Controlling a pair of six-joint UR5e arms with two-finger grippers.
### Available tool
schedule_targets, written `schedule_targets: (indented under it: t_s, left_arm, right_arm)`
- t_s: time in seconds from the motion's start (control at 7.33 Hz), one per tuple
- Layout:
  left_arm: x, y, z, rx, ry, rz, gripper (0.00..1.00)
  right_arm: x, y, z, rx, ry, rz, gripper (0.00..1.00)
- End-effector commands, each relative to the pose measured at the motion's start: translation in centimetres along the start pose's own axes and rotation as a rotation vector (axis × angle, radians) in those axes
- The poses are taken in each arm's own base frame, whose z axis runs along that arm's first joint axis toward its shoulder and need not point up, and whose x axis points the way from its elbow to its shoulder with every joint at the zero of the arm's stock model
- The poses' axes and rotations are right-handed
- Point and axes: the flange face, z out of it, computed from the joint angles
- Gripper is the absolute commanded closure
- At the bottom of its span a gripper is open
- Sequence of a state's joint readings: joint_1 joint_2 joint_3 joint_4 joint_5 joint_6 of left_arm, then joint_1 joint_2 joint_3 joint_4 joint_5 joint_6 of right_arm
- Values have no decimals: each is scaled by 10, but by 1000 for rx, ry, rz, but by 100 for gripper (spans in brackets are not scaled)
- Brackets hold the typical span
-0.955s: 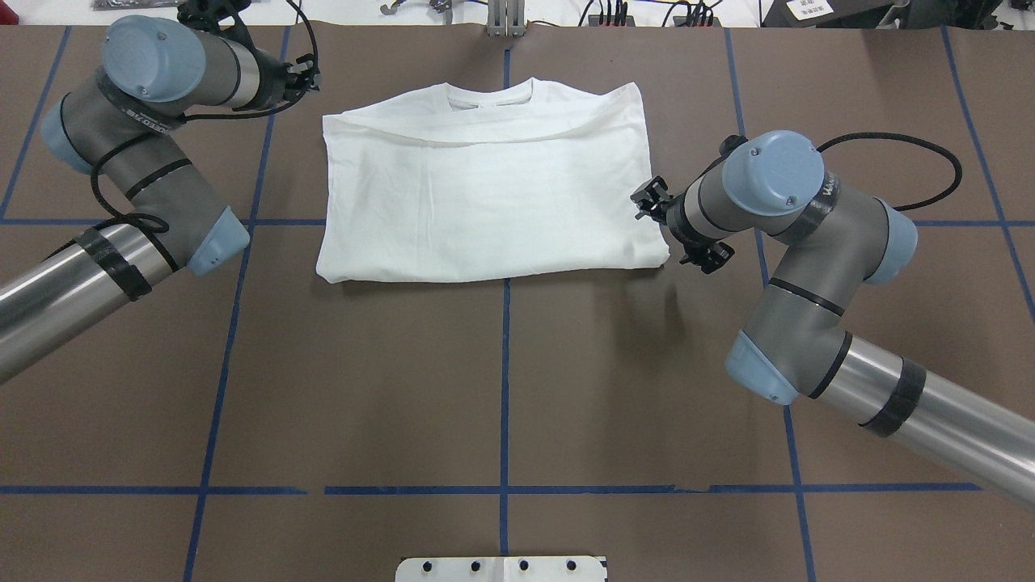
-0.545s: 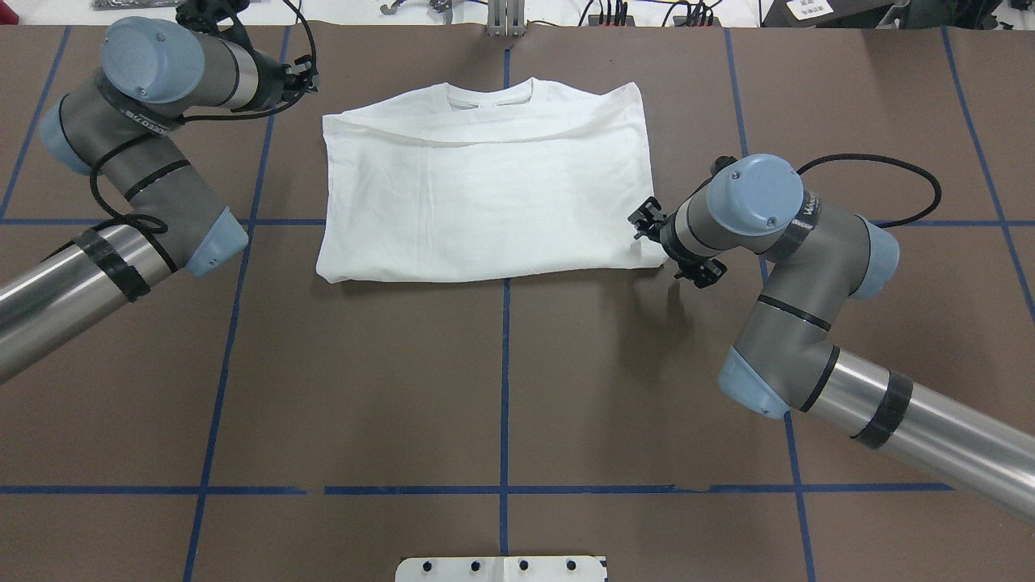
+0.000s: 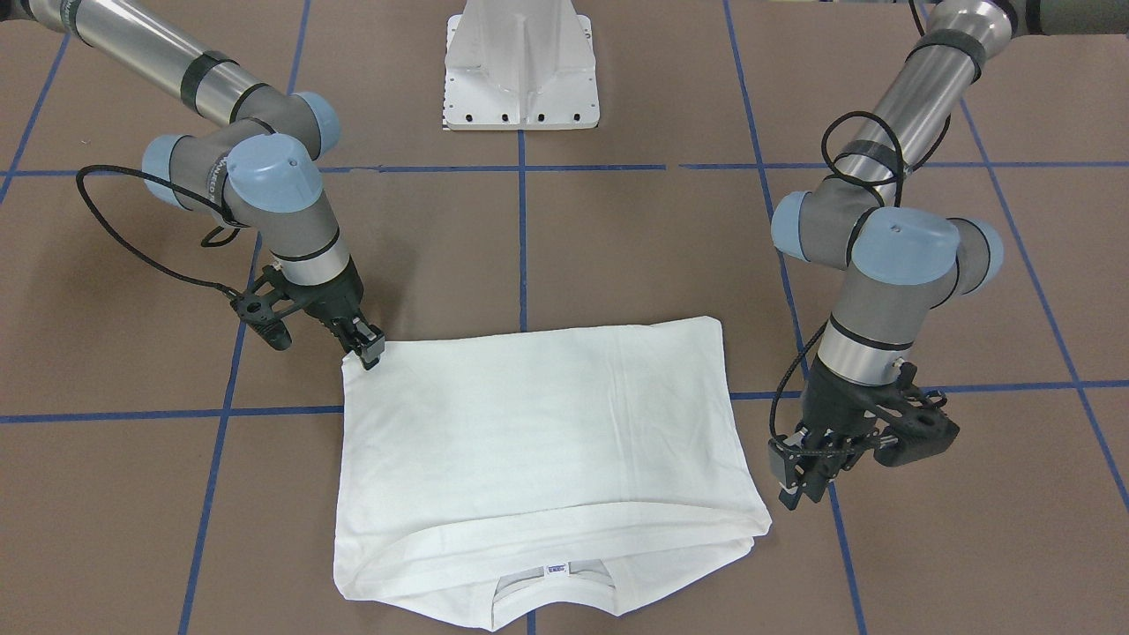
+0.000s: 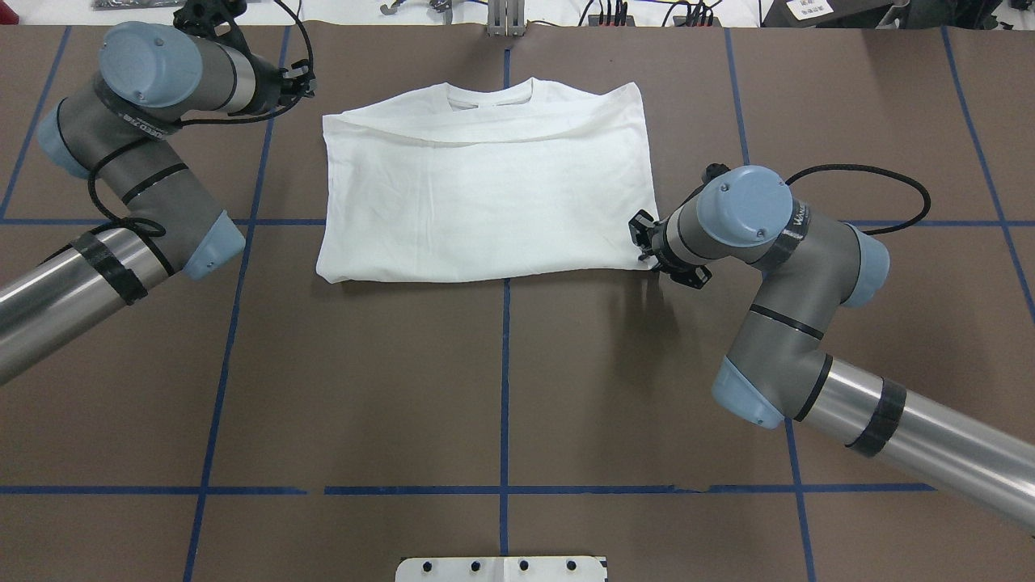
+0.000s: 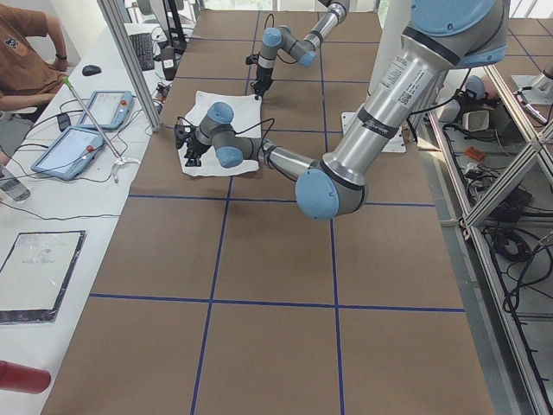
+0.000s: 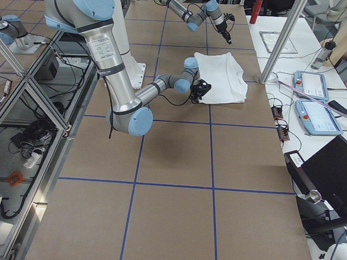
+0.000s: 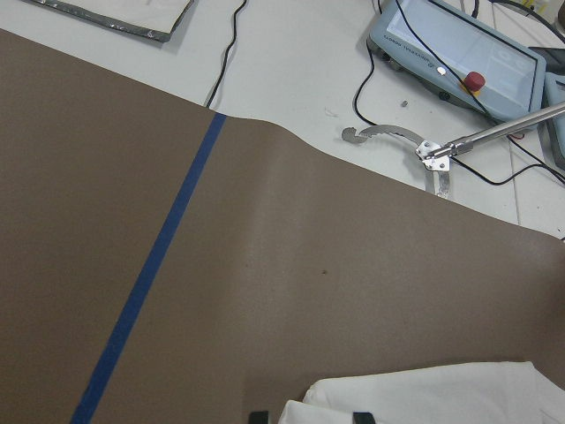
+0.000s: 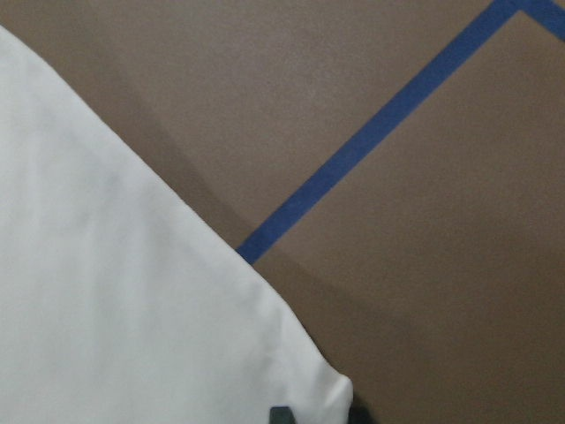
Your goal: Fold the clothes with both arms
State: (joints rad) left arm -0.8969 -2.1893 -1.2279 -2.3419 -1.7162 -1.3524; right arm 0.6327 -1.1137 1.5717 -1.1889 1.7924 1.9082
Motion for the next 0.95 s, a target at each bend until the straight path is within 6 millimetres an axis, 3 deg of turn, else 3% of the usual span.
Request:
schedule_targets:
  t_s: [0.0, 0.14, 0.41, 0.55, 0.68, 0.82]
  left_arm:
    - [-2, 1, 1, -2, -3, -2, 58]
    - [3, 0, -1, -2, 6, -1, 58]
    - [27, 8, -25, -13, 71, 10, 58]
    - [38, 20, -36, -98, 110, -4, 58]
    - [50, 30, -55, -184, 154, -67, 58]
    - [55, 41, -88, -254, 207, -130, 58]
  right_arm:
    - [-8, 8, -32, -26, -56, -12, 100]
    - [15, 12, -68, -63, -83, -19, 100]
    - [105, 26, -145, -212, -66, -44, 100]
    - [138, 35, -169, -320, -12, -12, 100]
    - [160, 59, -177, -453, 74, 8, 100]
    - [174, 93, -178, -596, 168, -1, 100]
